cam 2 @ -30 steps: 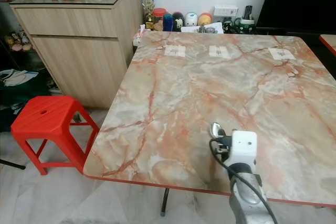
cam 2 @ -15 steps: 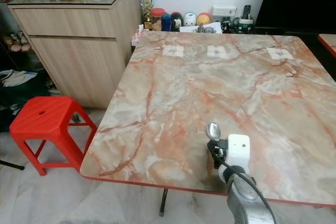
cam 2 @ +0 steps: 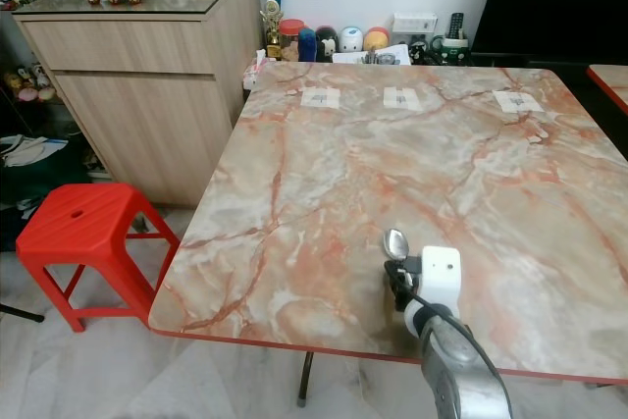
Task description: Setting the table
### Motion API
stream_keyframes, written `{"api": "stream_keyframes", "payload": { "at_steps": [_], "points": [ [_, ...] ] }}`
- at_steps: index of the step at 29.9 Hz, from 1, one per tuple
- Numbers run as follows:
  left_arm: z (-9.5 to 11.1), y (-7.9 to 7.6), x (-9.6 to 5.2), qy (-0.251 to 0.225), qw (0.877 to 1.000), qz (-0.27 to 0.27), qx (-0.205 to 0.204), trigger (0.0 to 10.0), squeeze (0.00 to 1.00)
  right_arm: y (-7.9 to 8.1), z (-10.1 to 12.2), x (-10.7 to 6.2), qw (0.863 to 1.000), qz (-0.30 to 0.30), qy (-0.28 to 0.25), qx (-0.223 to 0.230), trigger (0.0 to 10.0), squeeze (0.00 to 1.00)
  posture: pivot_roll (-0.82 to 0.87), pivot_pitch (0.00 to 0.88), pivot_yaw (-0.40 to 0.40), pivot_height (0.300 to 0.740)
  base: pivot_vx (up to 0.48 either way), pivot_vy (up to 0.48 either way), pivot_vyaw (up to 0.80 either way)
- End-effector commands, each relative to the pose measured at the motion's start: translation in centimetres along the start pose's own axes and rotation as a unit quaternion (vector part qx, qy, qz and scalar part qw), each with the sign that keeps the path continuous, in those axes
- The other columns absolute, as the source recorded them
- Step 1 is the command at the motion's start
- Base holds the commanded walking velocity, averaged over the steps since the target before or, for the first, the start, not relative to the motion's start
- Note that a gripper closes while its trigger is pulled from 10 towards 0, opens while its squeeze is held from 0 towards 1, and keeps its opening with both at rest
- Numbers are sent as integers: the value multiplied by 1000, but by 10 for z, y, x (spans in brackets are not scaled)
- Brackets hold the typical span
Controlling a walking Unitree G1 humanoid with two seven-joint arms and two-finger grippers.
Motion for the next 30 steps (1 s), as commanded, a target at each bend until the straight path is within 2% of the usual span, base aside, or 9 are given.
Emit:
{"api": "stream_keyframes", "payload": {
  "at_steps": [1,8,18,27,28,29,30],
  "points": [
    [-7,1,-1,17,1000,-3,9,10000,0,-3,2,3,1000,0,0,4,10000,0,-2,52,10,740,0,0,0],
    [-17,9,-5,23,1000,1,6,10000,0,0,4,8,1000,3,1,-2,10000,0,5,68,7,740,0,0,0],
    [-20,10,-7,26,1000,1,3,10000,0,-1,-9,7,1000,3,30,-5,10000,0,4,82,5,740,0,0,0],
    [-10,0,-2,16,1000,-5,5,10000,0,1,-19,10,999,6,52,-12,10000,0,6,88,5,740,0,0,0],
    [-8,-2,-2,15,1000,-7,5,10000,0,-3,-22,11,998,-3,55,-10,6118,0,9,94,4,740,0,0,0],
    [-8,-2,-2,15,1000,-7,5,10000,0,-3,-22,11,998,-3,55,-10,6118,0,9,94,4,740,0,0,0],
    [-7,-3,-1,14,1000,-9,6,10000,0,-5,-25,12,998,-6,59,-9,4431,0,10,95,4,740,0,0,0]
  ]
}}
Point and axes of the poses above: a point about 5 cm out from each wrist's last joint towards the gripper, its own x axis pointing out of the wrist towards the gripper, its own z axis along the axis of the wrist's last joint, y = z × x, the point moved 3 cm from there along x, pointing out of the wrist towards the gripper, and after that the axes turned 14 degrees about x, right-handed, at the moved point
